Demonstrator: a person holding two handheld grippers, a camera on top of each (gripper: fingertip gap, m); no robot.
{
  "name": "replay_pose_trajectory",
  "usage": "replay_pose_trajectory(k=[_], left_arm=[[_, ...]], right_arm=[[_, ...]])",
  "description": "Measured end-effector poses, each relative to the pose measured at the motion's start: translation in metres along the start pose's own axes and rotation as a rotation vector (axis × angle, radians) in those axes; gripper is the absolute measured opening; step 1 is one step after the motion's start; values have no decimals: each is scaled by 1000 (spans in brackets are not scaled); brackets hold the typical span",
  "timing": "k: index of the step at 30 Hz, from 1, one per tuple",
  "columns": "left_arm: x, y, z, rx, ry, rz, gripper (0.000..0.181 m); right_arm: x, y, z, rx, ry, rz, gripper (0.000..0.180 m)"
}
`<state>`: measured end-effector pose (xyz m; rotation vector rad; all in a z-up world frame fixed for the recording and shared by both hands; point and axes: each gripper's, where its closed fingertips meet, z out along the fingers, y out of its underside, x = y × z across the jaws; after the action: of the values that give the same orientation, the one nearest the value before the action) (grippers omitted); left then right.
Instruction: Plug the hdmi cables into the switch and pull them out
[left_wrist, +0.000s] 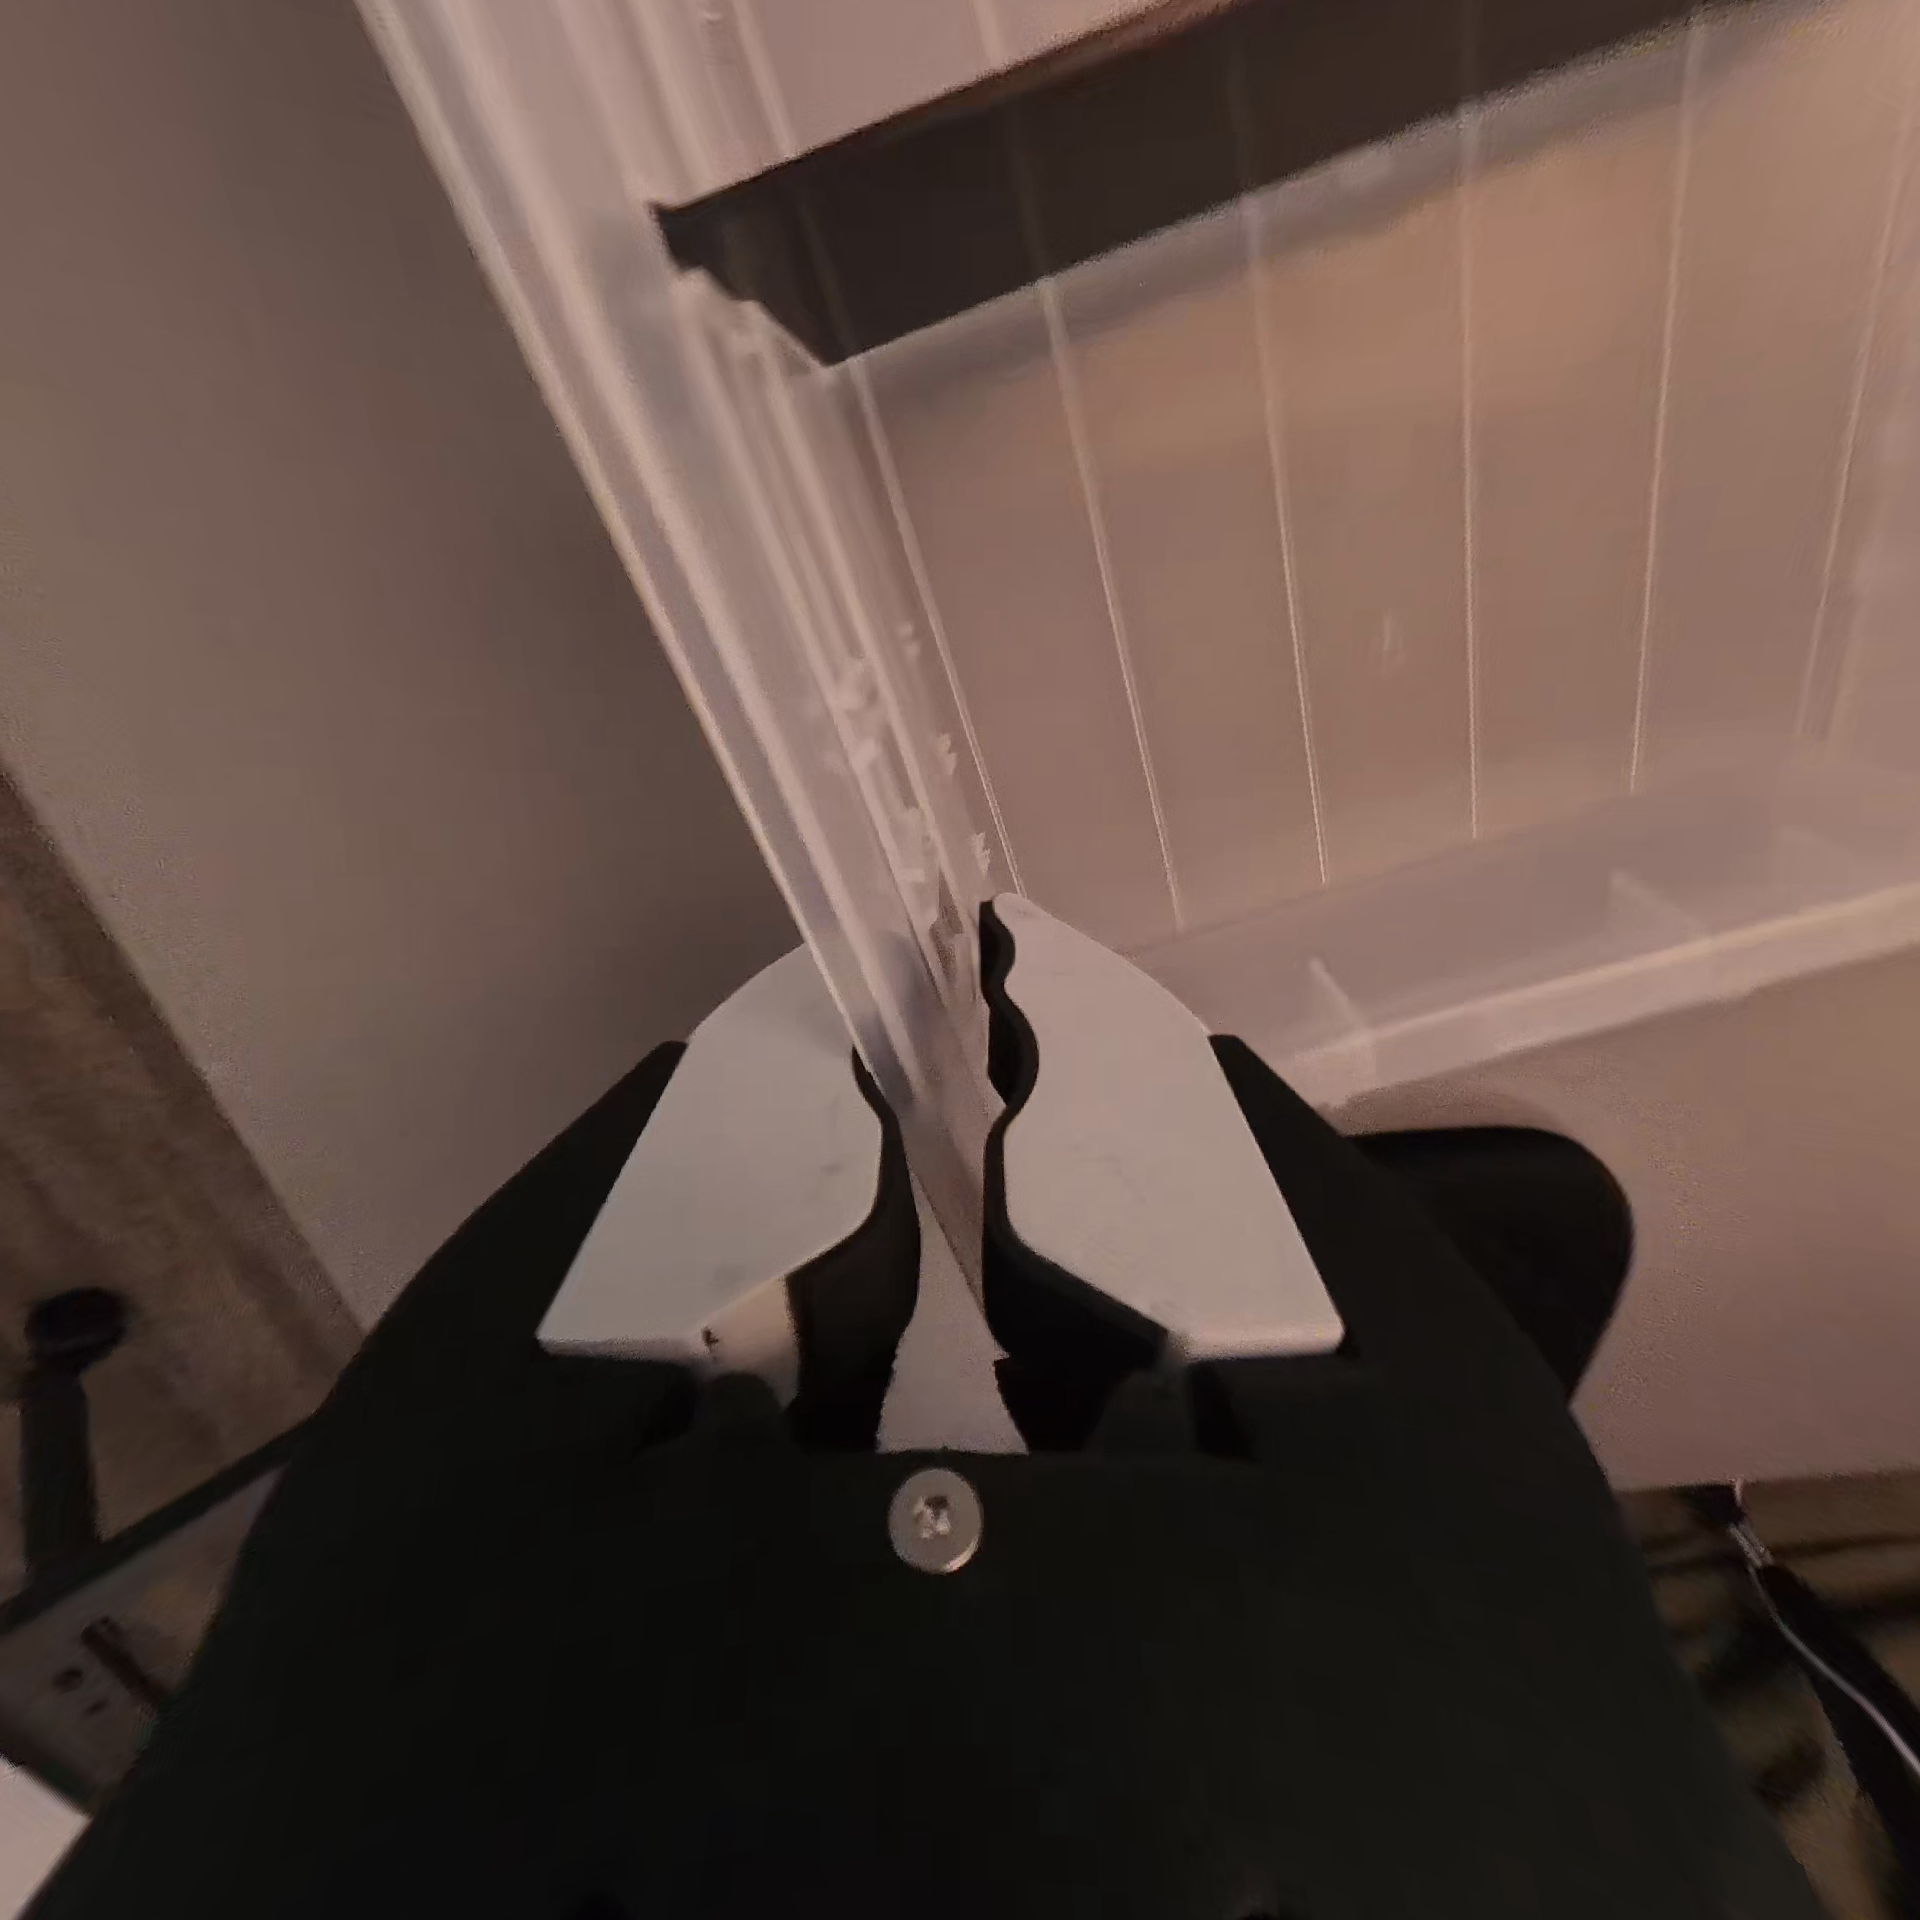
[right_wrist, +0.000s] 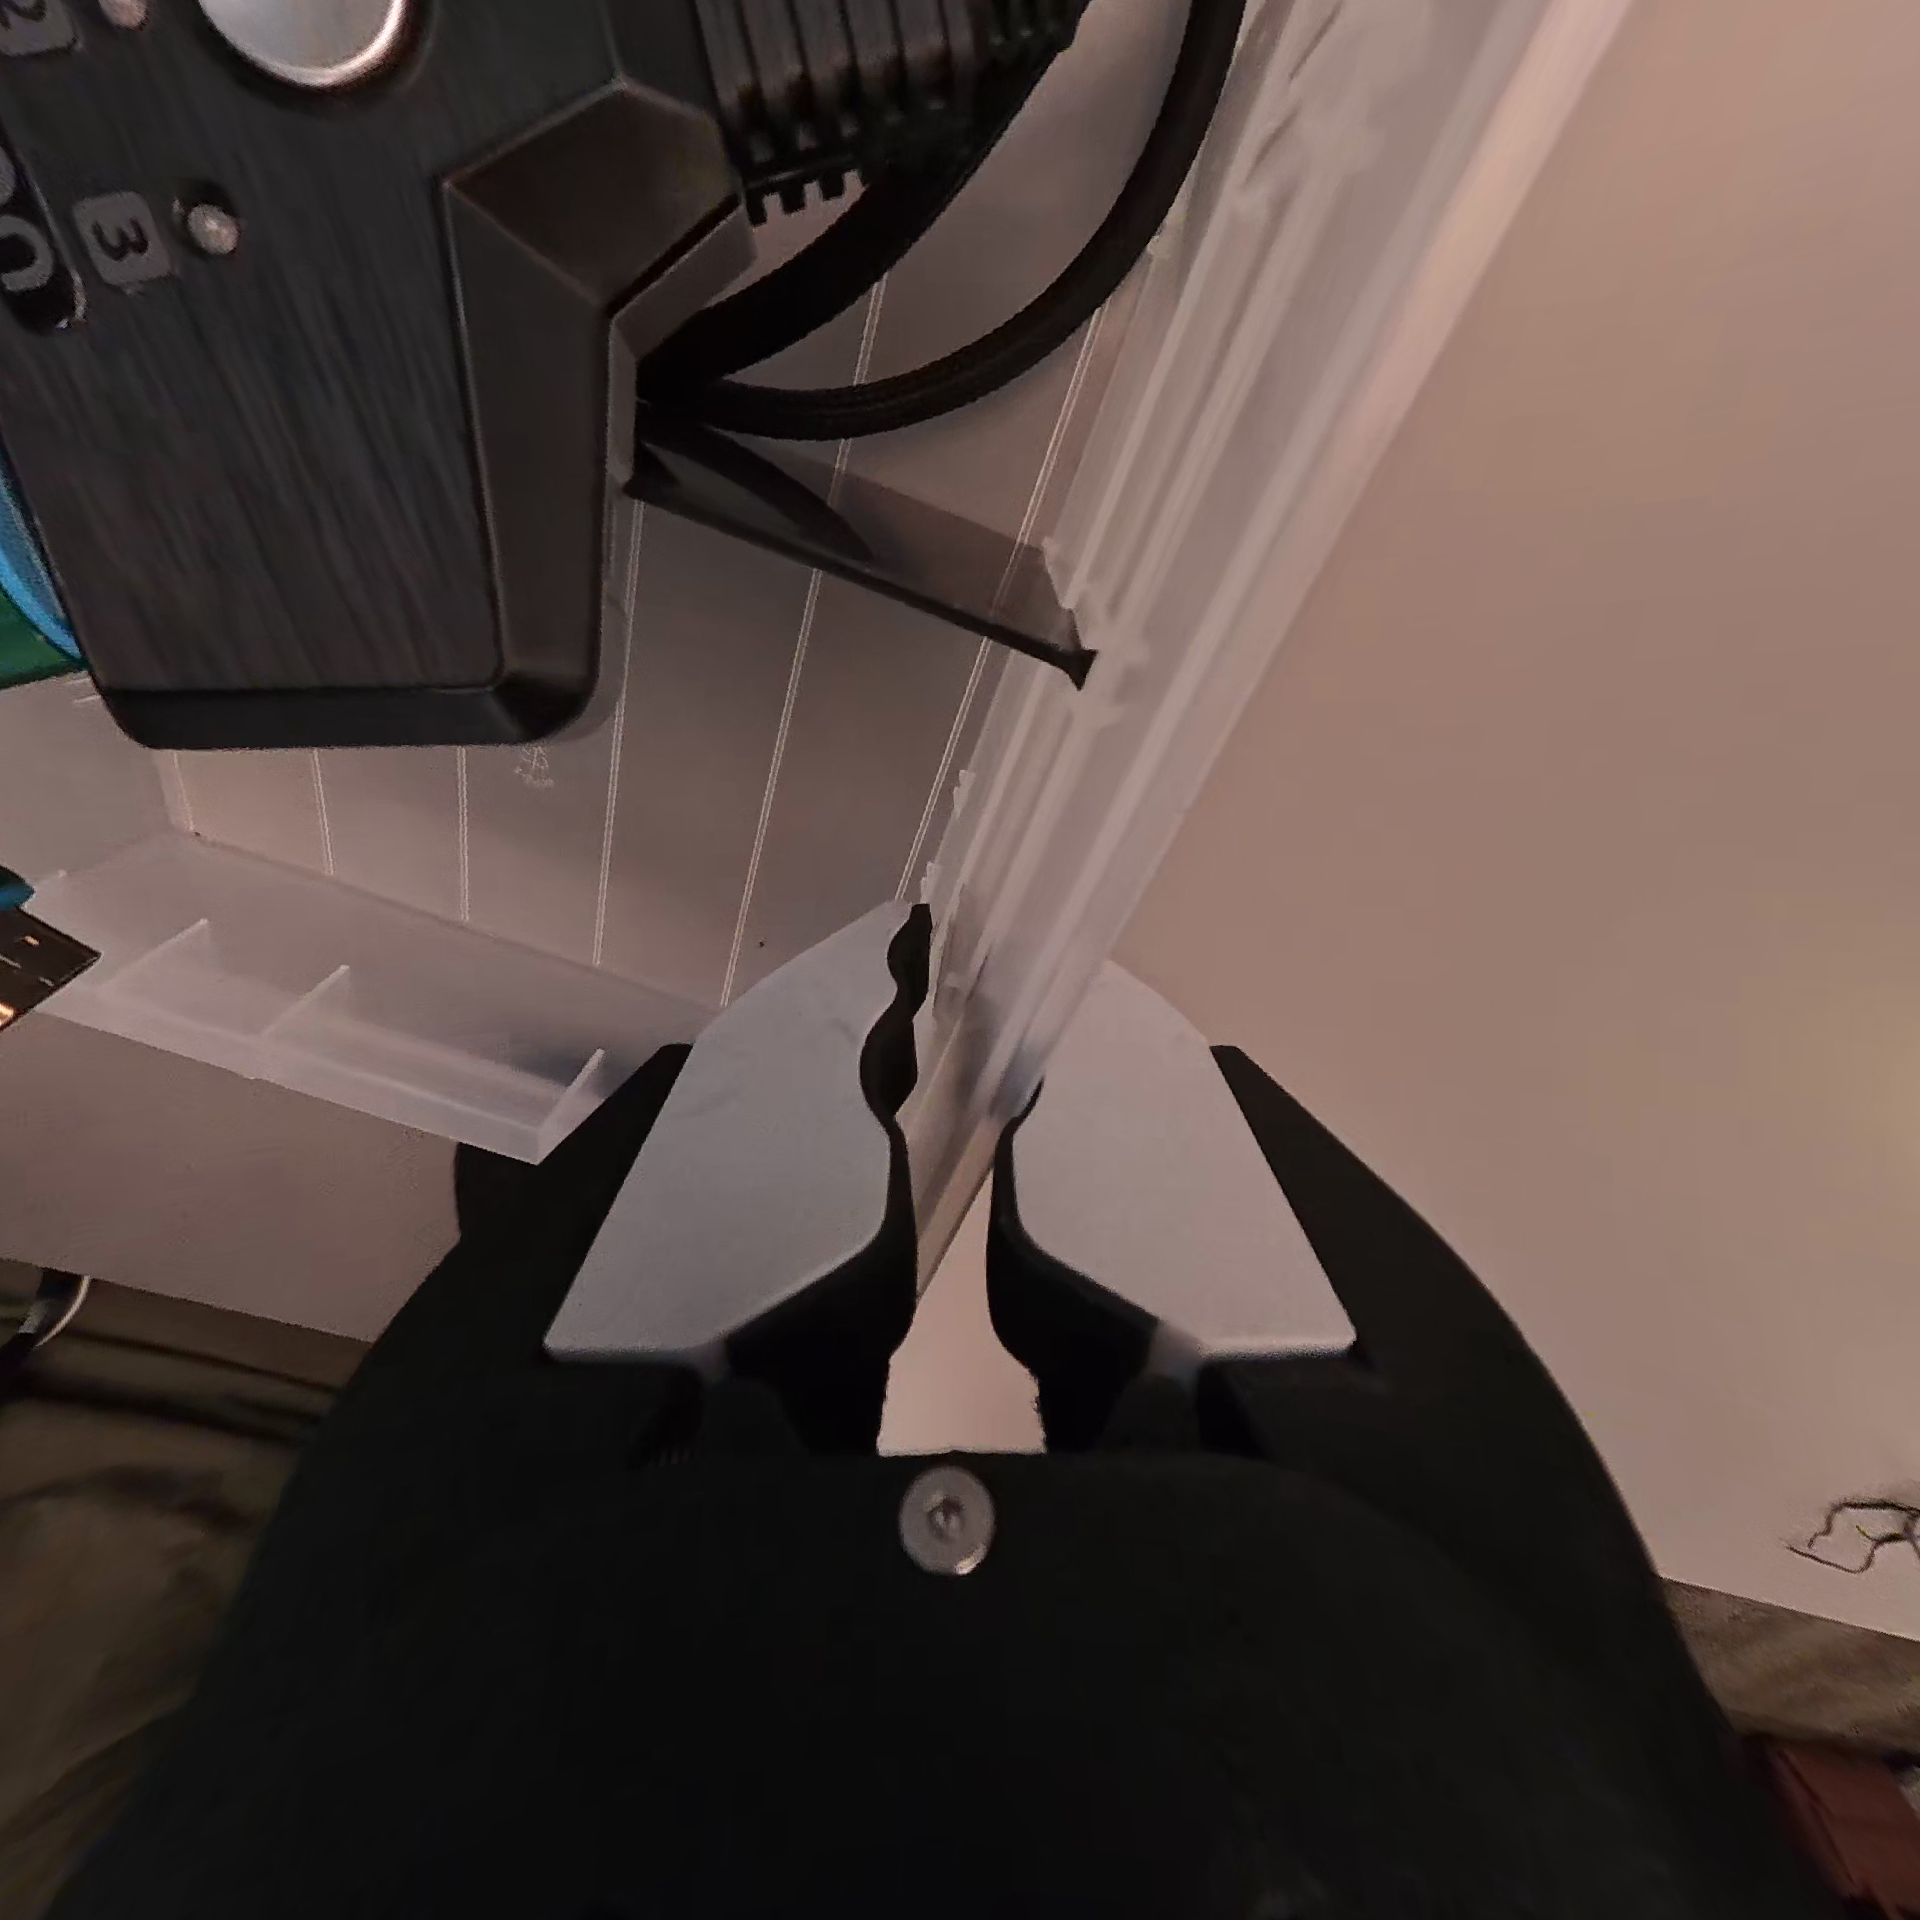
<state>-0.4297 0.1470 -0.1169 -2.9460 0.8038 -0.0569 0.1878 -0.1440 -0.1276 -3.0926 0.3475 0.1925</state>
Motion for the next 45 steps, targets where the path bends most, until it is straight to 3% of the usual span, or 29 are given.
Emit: replay_pose_trajectory(k=[9,20,24,27,30,32,34,36,41,45], left_arm=[[76,-15,4,-93,-127,250,28],[103,18,-1,-190,-29,379,26],[97,26,-4,-212,9,378,24],[93,28,-12,-186,1,390,26],[93,25,-22,-125,0,388,28],[93,25,-30,-86,3,390,29],[91,24,-40,-34,3,390,30],[92,23,-51,28,14,385,27],[93,21,-82,190,8,394,26],[103,19,-97,274,13,444,24]], right_arm=[[-48,-26,6,-14,18,-118,10],[-62,-33,-3,20,35,-177,16],[-57,-44,-57,256,173,-119,24],[-106,-66,-123,621,206,-239,25],[-222,-76,-184,1089,-20,-542,38],[-303,-58,-193,1219,-286,-768,43],[-356,-53,-173,1091,-523,-782,45],[-385,-64,-134,887,-576,-741,47],[-394,-98,-36,515,-316,-686,44],[-382,-111,3,347,-59,-710,40]])
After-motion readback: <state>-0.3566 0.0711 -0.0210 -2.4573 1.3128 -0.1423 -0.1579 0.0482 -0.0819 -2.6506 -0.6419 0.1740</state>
